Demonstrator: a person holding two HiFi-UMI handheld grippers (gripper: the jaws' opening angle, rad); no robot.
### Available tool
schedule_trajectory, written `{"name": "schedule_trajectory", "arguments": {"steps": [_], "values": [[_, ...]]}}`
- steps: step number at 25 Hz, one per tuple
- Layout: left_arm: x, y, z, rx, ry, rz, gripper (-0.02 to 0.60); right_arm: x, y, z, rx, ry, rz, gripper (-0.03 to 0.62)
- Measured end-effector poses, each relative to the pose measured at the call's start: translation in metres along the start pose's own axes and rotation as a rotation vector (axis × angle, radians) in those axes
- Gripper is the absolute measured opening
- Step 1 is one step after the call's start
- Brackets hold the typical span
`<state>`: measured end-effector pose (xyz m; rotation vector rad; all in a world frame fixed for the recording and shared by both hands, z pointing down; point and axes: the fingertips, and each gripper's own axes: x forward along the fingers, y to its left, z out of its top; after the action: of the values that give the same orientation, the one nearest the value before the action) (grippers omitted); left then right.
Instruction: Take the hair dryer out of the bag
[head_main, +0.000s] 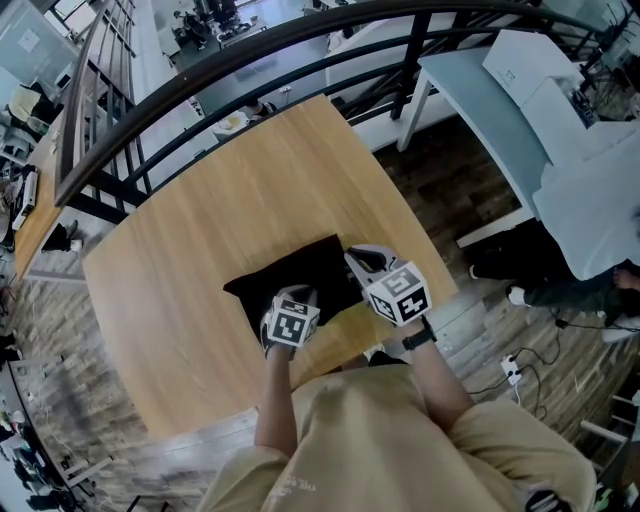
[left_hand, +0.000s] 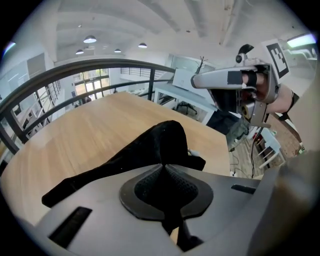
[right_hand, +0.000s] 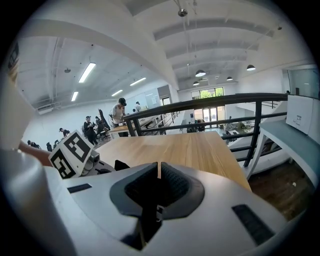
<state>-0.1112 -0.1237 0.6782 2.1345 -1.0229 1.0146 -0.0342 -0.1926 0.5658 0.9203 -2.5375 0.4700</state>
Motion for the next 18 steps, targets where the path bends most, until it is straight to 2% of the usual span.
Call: {"name": "schedule_trajectory", "arguments": {"steps": [5,8,14,15,16,18], "values": [[-0.017,0.005,0.004,-0.047,-0.046,0.002,0.023,-0.007,-0.01,-0.014,-0.051,0.047,0.008,0.025],[-0.023,0.006,0.004,-0.061,-0.058,0.0,0.023,-0.005,-0.012,-0.027,-0.104,0.097,0.054,0.025],[-0.038,0.007,0.004,-0.071,-0.08,-0.013,0.023,0.005,-0.003,-0.051,-0.331,0.227,0.198,0.026],[-0.04,0.007,0.003,-0.071,-0.082,-0.013,0.023,0.006,-0.001,-0.056,-0.367,0.255,0.226,0.039],[-0.042,0.007,0.003,-0.072,-0.084,-0.013,0.023,0.009,0.001,-0.062,-0.4,0.282,0.253,0.097],[-0.046,0.007,0.003,-0.074,-0.089,-0.014,0.023,0.014,0.003,-0.074,-0.46,0.324,0.3,0.121]]}}
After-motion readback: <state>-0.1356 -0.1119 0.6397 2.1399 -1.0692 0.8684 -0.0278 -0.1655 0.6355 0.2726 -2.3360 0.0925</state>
